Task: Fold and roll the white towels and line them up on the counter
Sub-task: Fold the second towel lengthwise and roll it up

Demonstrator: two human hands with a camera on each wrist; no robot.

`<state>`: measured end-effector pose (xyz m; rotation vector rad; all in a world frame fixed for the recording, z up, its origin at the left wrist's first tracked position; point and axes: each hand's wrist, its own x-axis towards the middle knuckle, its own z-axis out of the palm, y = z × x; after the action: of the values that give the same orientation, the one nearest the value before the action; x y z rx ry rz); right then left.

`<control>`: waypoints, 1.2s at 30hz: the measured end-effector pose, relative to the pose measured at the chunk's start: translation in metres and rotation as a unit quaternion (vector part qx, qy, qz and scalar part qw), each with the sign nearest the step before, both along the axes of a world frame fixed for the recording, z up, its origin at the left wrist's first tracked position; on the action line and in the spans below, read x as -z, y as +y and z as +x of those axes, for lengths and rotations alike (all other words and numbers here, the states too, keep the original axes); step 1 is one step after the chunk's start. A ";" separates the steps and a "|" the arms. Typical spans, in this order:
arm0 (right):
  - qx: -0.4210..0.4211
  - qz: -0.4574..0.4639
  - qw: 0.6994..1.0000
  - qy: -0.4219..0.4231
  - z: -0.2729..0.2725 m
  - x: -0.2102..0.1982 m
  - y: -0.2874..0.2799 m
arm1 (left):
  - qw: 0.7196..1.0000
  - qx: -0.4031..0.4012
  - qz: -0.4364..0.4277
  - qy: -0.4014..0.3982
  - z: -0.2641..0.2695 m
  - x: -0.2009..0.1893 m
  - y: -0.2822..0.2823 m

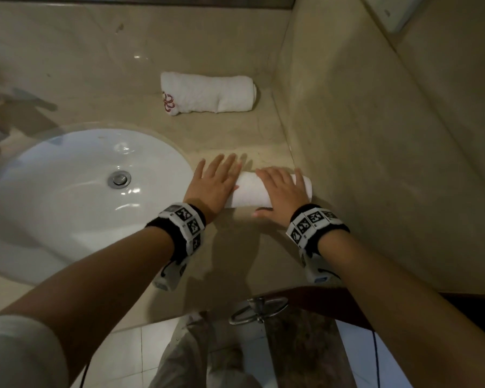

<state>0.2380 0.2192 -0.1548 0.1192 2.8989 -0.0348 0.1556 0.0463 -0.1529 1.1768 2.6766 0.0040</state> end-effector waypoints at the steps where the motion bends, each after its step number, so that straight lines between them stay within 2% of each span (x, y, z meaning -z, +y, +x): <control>1: -0.002 0.003 1.000 -0.002 -0.004 0.000 0.002 | 1.000 0.014 0.017 -0.004 -0.001 0.002 0.001; 6: -0.006 0.003 1.000 -0.004 -0.023 0.001 0.005 | 0.997 0.050 0.010 -0.053 -0.024 0.007 0.002; 18: 0.026 0.012 0.998 -0.051 -0.051 0.007 0.009 | 0.997 0.065 -0.008 -0.033 -0.045 0.016 0.014; 24: 0.016 -0.003 0.997 -0.069 -0.058 -0.004 0.010 | 0.997 0.073 -0.015 -0.006 -0.055 0.020 0.011; 27: -0.015 -0.014 0.998 -0.066 -0.080 -0.012 0.007 | 0.998 0.062 0.001 -0.001 -0.085 0.018 -0.003; 30: 0.007 -0.018 0.997 -0.069 -0.111 -0.017 -0.005 | 0.999 0.032 0.000 -0.002 -0.127 0.012 -0.026; 32: 0.018 -0.017 0.996 -0.088 -0.135 -0.019 -0.020 | 1.000 0.019 -0.008 -0.002 -0.150 0.011 -0.045; 36: -0.017 0.012 0.995 -0.095 -0.185 -0.027 -0.059 | 1.000 0.003 0.004 0.012 -0.188 -0.001 -0.084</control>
<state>0.0531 0.1603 -0.1275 0.0723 2.7118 0.0178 -0.0325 -0.0375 -0.1522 1.1940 2.6959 -0.0015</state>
